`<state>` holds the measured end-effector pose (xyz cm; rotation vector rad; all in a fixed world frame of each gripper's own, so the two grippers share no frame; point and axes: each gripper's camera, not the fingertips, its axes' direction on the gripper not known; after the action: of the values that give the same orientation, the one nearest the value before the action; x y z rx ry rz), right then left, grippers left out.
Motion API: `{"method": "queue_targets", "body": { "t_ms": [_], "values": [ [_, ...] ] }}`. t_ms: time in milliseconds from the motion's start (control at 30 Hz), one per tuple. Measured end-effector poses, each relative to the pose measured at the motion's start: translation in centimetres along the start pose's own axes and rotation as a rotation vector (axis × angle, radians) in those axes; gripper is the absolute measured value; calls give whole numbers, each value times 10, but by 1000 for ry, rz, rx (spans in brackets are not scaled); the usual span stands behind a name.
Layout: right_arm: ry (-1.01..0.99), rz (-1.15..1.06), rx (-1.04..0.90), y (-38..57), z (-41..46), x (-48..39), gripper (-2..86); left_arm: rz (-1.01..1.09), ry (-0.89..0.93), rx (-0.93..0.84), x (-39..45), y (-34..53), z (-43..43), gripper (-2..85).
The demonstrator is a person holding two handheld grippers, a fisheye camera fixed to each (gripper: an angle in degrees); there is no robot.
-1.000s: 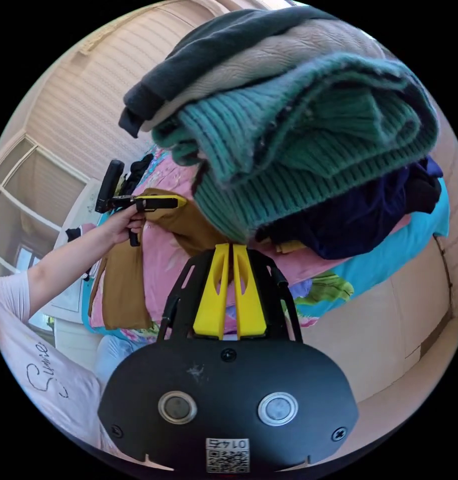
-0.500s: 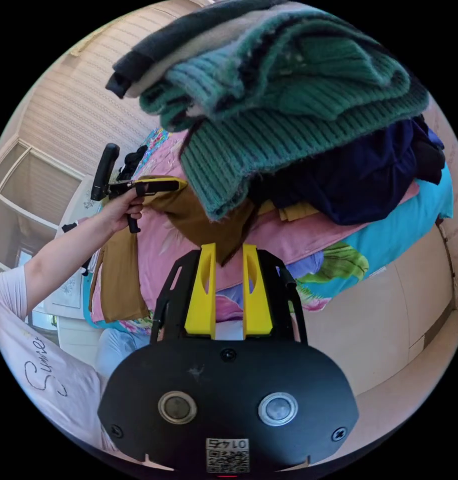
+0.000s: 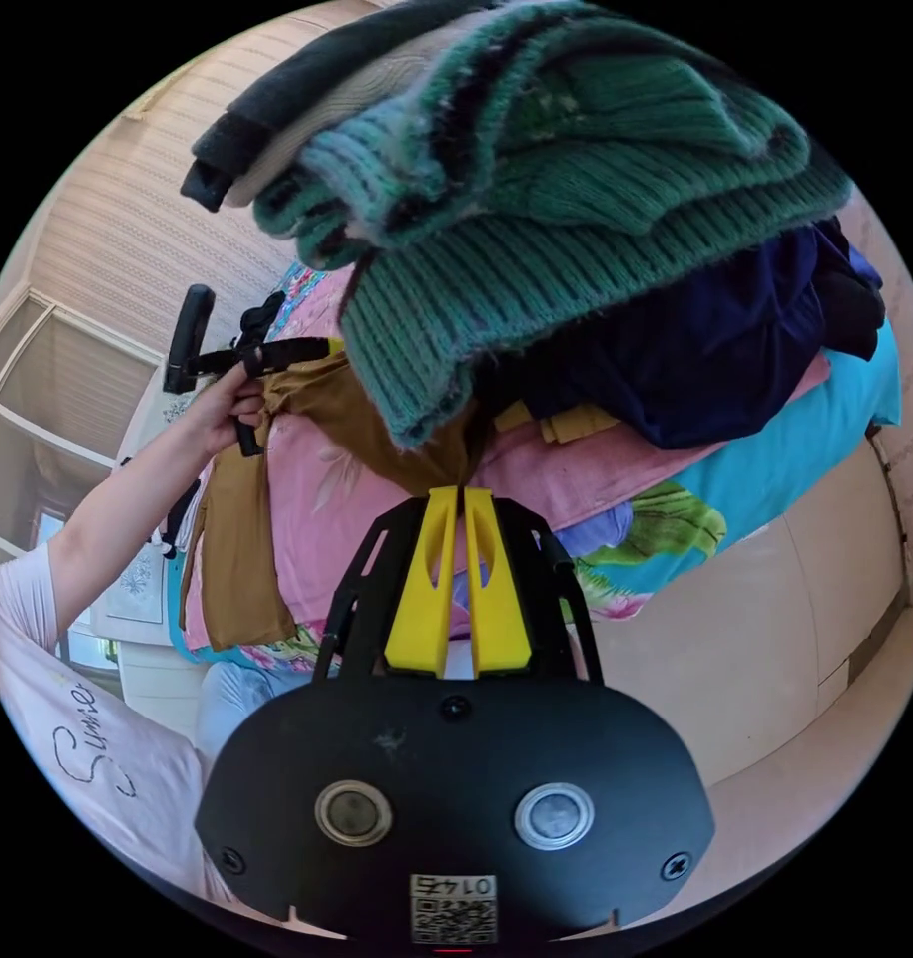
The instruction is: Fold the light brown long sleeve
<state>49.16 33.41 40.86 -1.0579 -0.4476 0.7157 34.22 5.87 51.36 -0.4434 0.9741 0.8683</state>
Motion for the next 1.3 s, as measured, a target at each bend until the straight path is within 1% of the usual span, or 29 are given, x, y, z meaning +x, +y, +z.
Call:
{"method": "queue_targets", "body": {
  "t_ms": [67,100,167,200,267,300,367,400,467,500,533,567,600,667,700,767,800,833,867,900,967,1133,1233,1300],
  "values": [
    [31,13,20,9,0,-24,7,21,-6,93,-3,59,-63,26],
    [47,16,23,12,0,-30,8,15,-3,110,-5,78,-78,29],
    [110,12,20,24,1,-60,11,-61,-2,154,-17,166,-133,37],
    [116,2,14,28,2,-69,12,-98,-8,160,-21,191,-146,38],
    [112,-71,-7,40,8,-114,16,-290,-62,184,-40,295,-195,37],
    [107,-98,-14,43,11,-127,17,-348,-80,189,-45,320,-207,38],
    [77,-240,-41,50,24,-185,19,-609,-158,239,-63,429,-255,38],
    [71,-277,-50,52,29,-200,20,-678,-186,260,-67,456,-267,38],
    [5,-402,-158,52,59,-264,22,-969,-296,401,-72,560,-316,31],
    [-29,-430,-196,52,67,-282,23,-1026,-324,447,-71,583,-327,27],
    [-104,-495,-246,52,80,-321,25,-1130,-369,524,-70,625,-347,20],
    [-164,-583,-254,55,91,-366,27,-1201,-389,576,-70,661,-364,14],
    [-186,-637,-250,58,96,-389,28,-1226,-402,595,-71,677,-371,15],
    [-260,-860,-302,73,124,-487,34,-1295,-484,659,-74,733,-400,26],
    [-296,-906,-329,78,132,-510,36,-1317,-494,688,-76,747,-406,31],
    [-478,-1033,-469,104,171,-596,51,-1380,-492,838,-82,799,-430,47],
    [-502,-1065,-518,112,183,-616,55,-1395,-494,862,-85,811,-435,49],
    [-501,-1145,-619,131,205,-657,61,-1425,-504,883,-90,830,-444,55],
    [-459,-1248,-666,151,224,-696,67,-1448,-509,894,-96,848,-452,62],
    [-439,-1298,-661,160,231,-715,70,-1458,-506,898,-99,856,-456,65],
    [-393,-1428,-608,189,255,-785,73,-1472,-466,920,-114,884,-468,71],
    [-351,-1457,-672,218,307,-905,84,-1437,-521,888,-141,916,-492,77],
    [-261,-1569,-642,240,332,-965,86,-1419,-540,832,-158,927,-499,78],
    [-252,-1593,-661,252,349,-995,89,-1411,-553,804,-164,932,-503,78]
  ]
}}
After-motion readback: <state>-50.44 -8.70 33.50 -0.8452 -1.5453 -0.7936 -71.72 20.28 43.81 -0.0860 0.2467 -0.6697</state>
